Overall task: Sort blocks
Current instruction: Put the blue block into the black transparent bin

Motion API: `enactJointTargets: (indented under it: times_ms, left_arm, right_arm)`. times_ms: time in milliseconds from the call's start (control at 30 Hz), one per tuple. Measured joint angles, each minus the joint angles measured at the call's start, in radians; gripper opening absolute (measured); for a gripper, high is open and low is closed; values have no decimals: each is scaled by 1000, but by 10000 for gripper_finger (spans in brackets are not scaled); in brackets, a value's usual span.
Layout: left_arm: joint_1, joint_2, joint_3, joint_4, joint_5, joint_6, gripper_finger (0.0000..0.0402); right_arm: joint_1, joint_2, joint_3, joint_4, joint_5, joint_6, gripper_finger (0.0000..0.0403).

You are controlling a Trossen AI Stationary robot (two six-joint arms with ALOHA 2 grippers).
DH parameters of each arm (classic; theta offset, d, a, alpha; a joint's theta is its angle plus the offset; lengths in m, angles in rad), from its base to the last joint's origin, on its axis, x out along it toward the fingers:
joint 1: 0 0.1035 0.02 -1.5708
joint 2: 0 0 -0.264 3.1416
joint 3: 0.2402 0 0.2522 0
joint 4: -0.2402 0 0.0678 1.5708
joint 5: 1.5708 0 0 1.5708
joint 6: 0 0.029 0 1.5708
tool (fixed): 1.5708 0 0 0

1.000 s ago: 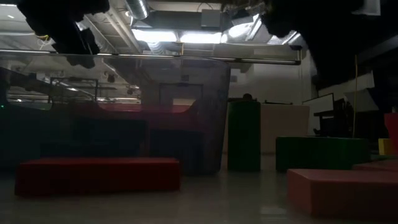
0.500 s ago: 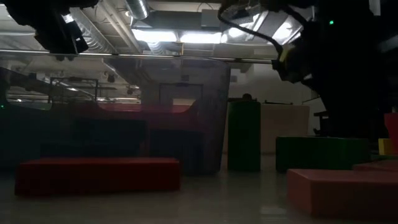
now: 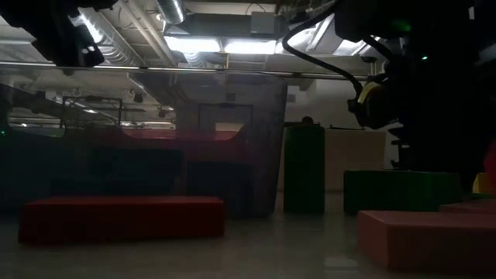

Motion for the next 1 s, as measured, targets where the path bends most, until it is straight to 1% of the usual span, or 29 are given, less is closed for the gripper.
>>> enactJointTargets:
  times_ms: [100,133,300,400,533,667,733,800,867,1000]
  left_arm:
    - [0,-33,0,-62,107,-47,131]
    - [0,-47,0,-91,161,-65,131]
    - [-5,-109,0,-290,443,-194,131]
    - [-23,-134,0,-416,523,-273,131]
    - [-52,-155,0,-580,565,-352,131]
    - [-81,-161,0,-715,571,-440,131]
    - [-94,-161,0,-755,571,-490,131]
    - [-106,-161,0,-735,564,-517,131]
    - [-117,-161,0,-736,549,-553,131]
    - [-129,-161,-1,-728,513,-601,131]
  right_arm:
    - [0,0,5,1,0,0,103]
    - [0,1,10,-6,1,0,98]
    - [0,9,64,-30,-3,0,98]
    - [0,7,126,-71,-20,-9,98]
    - [0,7,240,-121,-45,-39,103]
    - [0,7,384,-189,-37,-55,105]
    - [0,7,449,-182,5,-56,105]
    - [1,7,505,-161,69,-56,106]
    - [1,6,538,-99,142,-64,109]
    - [1,7,545,82,271,-136,114]
